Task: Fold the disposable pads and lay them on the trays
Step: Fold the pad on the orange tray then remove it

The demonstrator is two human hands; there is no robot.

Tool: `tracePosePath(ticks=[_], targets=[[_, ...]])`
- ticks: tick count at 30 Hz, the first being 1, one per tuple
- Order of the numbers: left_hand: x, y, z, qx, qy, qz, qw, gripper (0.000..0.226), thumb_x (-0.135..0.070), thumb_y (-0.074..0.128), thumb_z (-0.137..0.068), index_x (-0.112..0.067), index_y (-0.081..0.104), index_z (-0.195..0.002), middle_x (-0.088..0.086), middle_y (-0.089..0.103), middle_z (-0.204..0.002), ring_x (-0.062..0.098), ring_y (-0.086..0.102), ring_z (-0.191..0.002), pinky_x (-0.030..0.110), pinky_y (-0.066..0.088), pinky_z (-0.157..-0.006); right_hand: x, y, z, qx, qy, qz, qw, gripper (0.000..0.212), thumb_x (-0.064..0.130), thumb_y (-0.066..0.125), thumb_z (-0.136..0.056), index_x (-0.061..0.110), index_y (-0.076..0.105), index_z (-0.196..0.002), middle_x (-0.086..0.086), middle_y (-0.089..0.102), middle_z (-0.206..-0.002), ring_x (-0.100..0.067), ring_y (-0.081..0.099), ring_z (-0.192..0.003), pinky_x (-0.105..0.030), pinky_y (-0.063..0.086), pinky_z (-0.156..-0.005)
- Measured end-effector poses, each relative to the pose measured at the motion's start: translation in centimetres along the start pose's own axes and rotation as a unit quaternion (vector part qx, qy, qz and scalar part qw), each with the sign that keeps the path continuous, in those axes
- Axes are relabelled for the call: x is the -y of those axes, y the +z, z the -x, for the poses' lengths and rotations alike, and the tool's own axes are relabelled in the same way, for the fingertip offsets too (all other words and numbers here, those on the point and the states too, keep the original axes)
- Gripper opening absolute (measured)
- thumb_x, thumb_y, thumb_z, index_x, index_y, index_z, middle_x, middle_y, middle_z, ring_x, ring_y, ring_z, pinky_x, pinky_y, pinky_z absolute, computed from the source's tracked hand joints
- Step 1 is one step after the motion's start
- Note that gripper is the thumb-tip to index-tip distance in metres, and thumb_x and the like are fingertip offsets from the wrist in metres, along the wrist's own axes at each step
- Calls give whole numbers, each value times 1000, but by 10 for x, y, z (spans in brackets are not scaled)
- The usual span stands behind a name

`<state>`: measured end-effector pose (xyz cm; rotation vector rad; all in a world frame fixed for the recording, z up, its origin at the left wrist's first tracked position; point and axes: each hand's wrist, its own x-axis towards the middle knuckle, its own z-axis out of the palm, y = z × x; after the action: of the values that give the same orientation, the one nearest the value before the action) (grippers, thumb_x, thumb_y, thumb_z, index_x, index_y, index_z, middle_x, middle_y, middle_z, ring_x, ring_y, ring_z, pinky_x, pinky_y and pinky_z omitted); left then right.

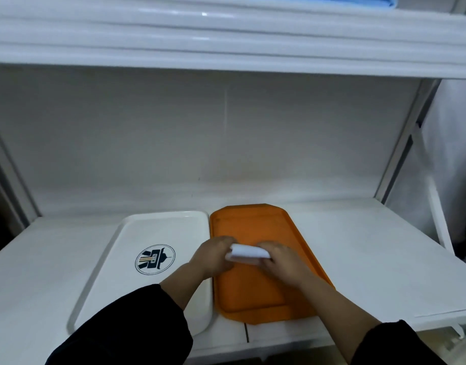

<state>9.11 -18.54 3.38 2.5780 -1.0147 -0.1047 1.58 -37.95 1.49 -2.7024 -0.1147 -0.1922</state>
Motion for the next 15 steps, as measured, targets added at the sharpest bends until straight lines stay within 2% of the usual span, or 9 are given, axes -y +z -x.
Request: tracePosePath(ticks=[2,4,6,8,12,15], targets=[[-2,-11,8,-25,-9,20,999,36,-21,64,-82,-11,53,-115,8,61,-113,25,58,-102,28,43,-78,11,-11,7,-12,-2,-70,997,16,24,52,-93,31,57,-106,3,64,-101,-16,59,-89,-30,43,-69],[-5,-22,19,-51,-24,40,998,34,-24,66,-81,-10,51,-109,8,62,-106,26,60,-95,31,45,-75,26,-22,16,-27,8,-116,993,16,25,53,-94,41,50,-93,12,60,-88,-9,57,-81,-26,41,-66],[-8,-32,27,-74,-34,60,995,36,-25,67,-82,-10,49,-108,7,64,-104,26,60,-92,32,45,-73,39,-30,20,-37,15,-141,989,18,26,55,-93,41,48,-86,12,57,-80,-1,53,-74,-22,38,-63],[-13,-44,36,-94,-43,69,992,33,-26,65,-83,-10,50,-107,7,64,-99,27,60,-89,31,42,-69,49,-36,24,-38,26,-150,988,16,28,56,-92,37,46,-83,11,54,-76,-2,51,-70,-23,36,-60],[-22,-66,57,-134,-36,87,987,21,-25,66,-83,-20,47,-92,-1,57,-84,20,50,-75,27,34,-59,66,-50,27,-51,40,-160,985,12,31,62,-87,23,53,-89,5,61,-85,-14,60,-81,-35,46,-65],[-28,-79,73,-155,-30,112,981,22,-25,68,-81,-24,47,-86,-4,56,-80,16,49,-72,25,34,-57,84,-61,30,-70,32,-176,981,24,32,67,-83,23,55,-103,8,63,-97,-10,61,-90,-33,50,-75]])
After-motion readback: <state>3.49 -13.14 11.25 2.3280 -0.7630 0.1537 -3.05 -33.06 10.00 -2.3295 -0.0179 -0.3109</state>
